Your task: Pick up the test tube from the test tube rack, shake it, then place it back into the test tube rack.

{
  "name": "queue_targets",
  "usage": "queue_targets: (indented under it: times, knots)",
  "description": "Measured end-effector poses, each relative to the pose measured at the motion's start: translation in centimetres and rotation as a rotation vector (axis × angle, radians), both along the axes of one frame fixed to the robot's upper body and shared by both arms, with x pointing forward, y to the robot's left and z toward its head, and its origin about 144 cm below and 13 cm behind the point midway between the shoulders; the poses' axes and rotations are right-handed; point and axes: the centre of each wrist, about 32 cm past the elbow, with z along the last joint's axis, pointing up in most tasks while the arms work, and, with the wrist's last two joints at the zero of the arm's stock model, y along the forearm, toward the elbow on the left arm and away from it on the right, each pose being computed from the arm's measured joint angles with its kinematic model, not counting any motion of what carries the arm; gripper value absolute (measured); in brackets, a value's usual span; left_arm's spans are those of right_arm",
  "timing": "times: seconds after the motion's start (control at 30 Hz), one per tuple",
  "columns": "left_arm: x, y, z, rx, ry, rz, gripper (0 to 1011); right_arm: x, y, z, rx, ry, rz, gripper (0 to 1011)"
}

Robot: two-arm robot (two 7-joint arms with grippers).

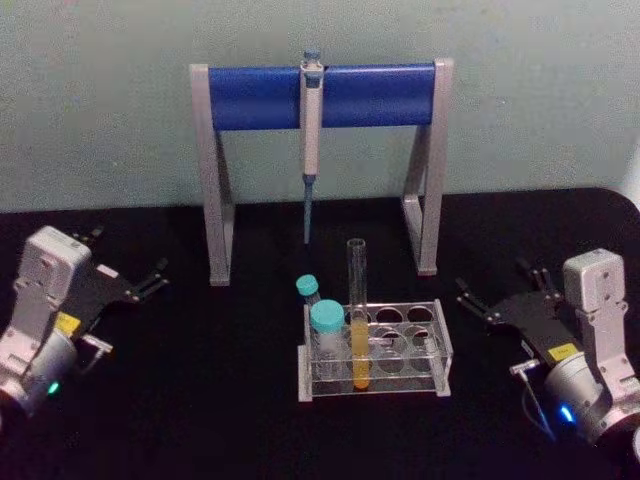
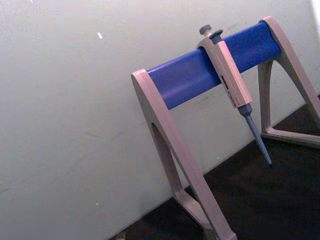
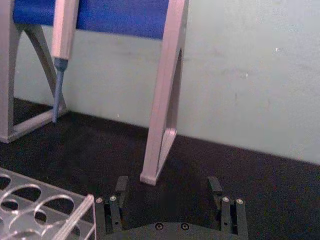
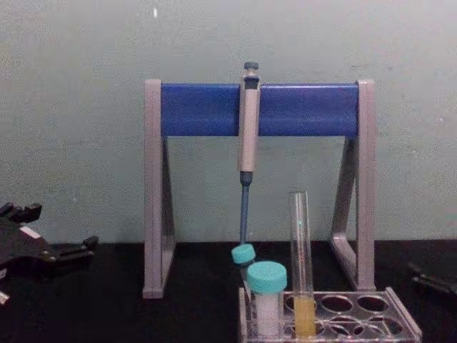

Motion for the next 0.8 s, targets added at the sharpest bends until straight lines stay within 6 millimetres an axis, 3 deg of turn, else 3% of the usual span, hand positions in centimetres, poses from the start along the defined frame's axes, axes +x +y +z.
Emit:
queue_targets:
  times: [0.8]
  knots:
    - [0.00, 0.00, 0.00, 0.000, 0.000, 0.000, 1001, 0.12, 0.02, -0.44, 0.001, 0.020, 0.004, 1000]
